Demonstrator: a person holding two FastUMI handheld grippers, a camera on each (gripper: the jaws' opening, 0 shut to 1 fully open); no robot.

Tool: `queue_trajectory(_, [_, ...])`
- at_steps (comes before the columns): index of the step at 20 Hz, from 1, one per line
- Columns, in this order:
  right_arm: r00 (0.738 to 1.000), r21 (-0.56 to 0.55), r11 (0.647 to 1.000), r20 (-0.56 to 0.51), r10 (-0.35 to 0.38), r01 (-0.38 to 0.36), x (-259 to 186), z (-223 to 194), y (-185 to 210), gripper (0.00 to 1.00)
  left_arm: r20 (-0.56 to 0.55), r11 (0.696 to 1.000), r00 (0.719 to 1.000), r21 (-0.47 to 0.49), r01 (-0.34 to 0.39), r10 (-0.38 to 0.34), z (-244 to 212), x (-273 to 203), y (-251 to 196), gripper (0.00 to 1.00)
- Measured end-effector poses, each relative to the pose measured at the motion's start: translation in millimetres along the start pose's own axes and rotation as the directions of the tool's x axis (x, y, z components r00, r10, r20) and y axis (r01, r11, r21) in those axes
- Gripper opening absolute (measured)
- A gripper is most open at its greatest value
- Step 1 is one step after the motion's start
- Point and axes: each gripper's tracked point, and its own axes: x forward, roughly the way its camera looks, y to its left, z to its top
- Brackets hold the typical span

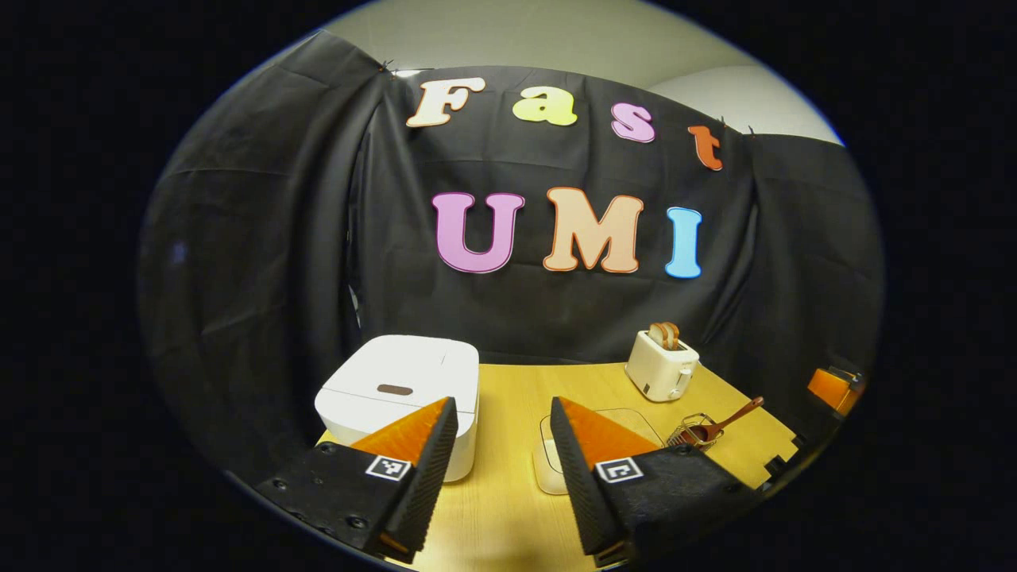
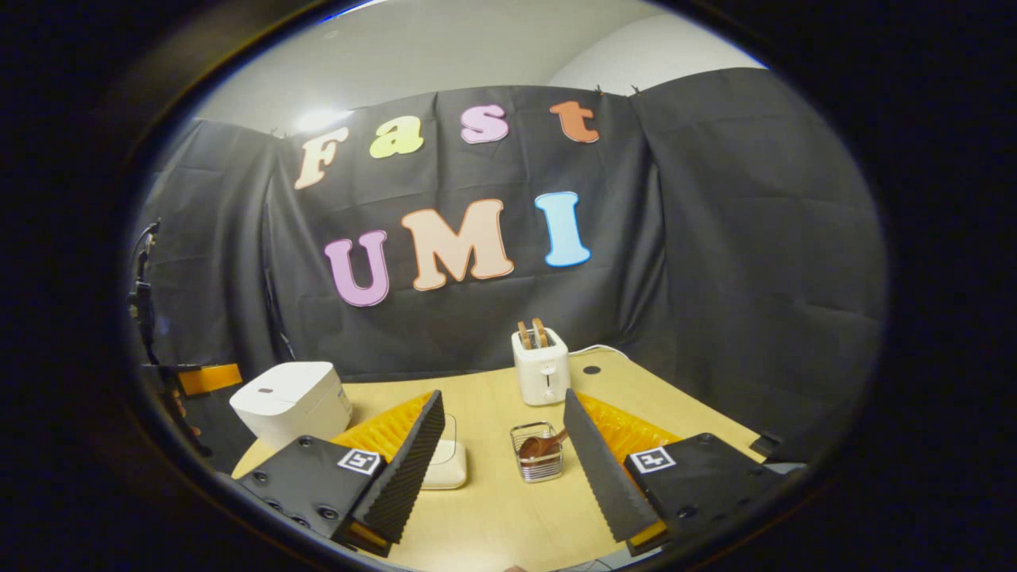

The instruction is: Close the left gripper, press the button to open the rice cooker; take a wooden spoon from the chopstick holder with the right hand, scoop a spoonful of rice and pour it into the rice cooker, then put the wooden spoon back into the chopstick holder.

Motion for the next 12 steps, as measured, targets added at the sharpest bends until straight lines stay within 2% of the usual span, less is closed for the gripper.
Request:
queue_trajectory(1, [1.0, -0.007, 1.0, -0.002, 0.007, -0.007, 3.3, 0.8, -0.1, 0.95, 0.0, 1.0, 1.0, -0.008, -0.005, 0.005, -0.6, 2.4, 2.3, 0.66])
queue_trajectory(5, [0.999, -0.024, 0.998, -0.008, 0.049, -0.049, 16.0, 2.2, 2.8, 0.99, -0.001, 0.999, 0.999, -0.017, -0.048, 0.048, -1.8, 10.3, 14.3, 0.33])
queue_trajectory(6, [0.998, -0.032, 0.998, -0.01, 0.061, -0.061, 19.3, 1.4, 3.5, 0.97, -0.005, 0.998, 0.998, -0.014, -0.061, 0.061, -3.5, 12.1, 17.8, 0.31])
queue_trajectory(7, [0.998, -0.043, 0.997, -0.011, 0.069, -0.07, 22.4, 1.8, 3.5, 0.94, -0.007, 0.997, 0.997, -0.009, -0.081, 0.081, -6.2, 13.0, 24.7, 0.13])
queue_trajectory(9, [0.996, -0.059, 0.995, -0.018, 0.085, -0.086, 27.5, 0.3, 2.8, 0.97, -0.006, 0.992, 0.992, -0.002, -0.125, 0.125, -8.6, 20.1, 38.6, 0.0])
queue_trajectory(12, [0.994, -0.069, 0.992, -0.032, 0.101, -0.104, 36.2, -3.8, 5.4, 0.99, -0.007, 0.988, 0.988, -0.01, -0.152, 0.152, -7.6, 31.9, 53.6, 0.0])
